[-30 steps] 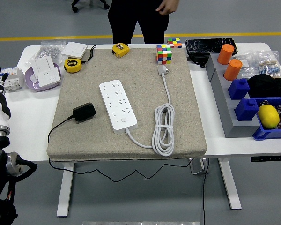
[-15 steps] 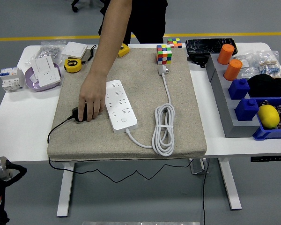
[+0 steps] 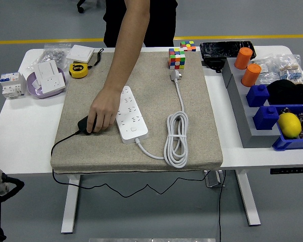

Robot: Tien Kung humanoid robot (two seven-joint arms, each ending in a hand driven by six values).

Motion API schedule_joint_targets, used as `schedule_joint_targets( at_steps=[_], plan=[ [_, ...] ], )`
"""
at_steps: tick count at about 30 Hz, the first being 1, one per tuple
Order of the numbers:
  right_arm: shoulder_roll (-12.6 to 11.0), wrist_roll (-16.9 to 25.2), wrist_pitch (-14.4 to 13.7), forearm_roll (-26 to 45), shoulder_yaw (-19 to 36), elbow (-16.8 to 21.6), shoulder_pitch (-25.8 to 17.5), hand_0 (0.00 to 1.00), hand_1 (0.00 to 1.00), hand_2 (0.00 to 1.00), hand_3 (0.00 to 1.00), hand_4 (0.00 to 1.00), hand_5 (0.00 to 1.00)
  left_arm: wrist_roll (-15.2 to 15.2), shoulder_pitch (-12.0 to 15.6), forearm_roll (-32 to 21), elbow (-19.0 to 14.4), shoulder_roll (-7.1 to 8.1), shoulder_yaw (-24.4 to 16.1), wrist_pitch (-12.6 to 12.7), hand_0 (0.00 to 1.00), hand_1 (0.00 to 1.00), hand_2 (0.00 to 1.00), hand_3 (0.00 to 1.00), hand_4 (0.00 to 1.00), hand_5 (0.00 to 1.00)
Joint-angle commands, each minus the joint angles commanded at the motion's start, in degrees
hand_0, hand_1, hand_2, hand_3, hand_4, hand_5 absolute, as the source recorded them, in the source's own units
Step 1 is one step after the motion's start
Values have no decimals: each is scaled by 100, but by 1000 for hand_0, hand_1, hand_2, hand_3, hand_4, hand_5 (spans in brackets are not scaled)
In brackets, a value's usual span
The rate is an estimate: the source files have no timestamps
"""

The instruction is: Pick up the plug,place it near the board,insert it into the board,press the button

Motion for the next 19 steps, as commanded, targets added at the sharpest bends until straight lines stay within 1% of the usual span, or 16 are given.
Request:
schedule_joint_targets(
  at_steps=[16, 17, 19],
  plan=[
    [-1, 5, 1, 13, 8, 0, 6, 803, 722, 715, 624, 958, 668, 73, -3, 125, -7, 0, -59, -83, 906, 990, 933, 917, 998, 877],
    [-1, 4, 1, 11, 11, 0, 5, 802, 722, 715, 625, 959, 668, 76, -2, 129, -4, 0, -59, -82, 912, 990, 933, 916, 998, 859],
    [-1, 4, 1, 12, 12, 0, 6, 802, 722, 715, 625, 959, 668, 80, -3, 138, -5, 0, -59, -83, 912, 990, 933, 916, 998, 859]
  ],
)
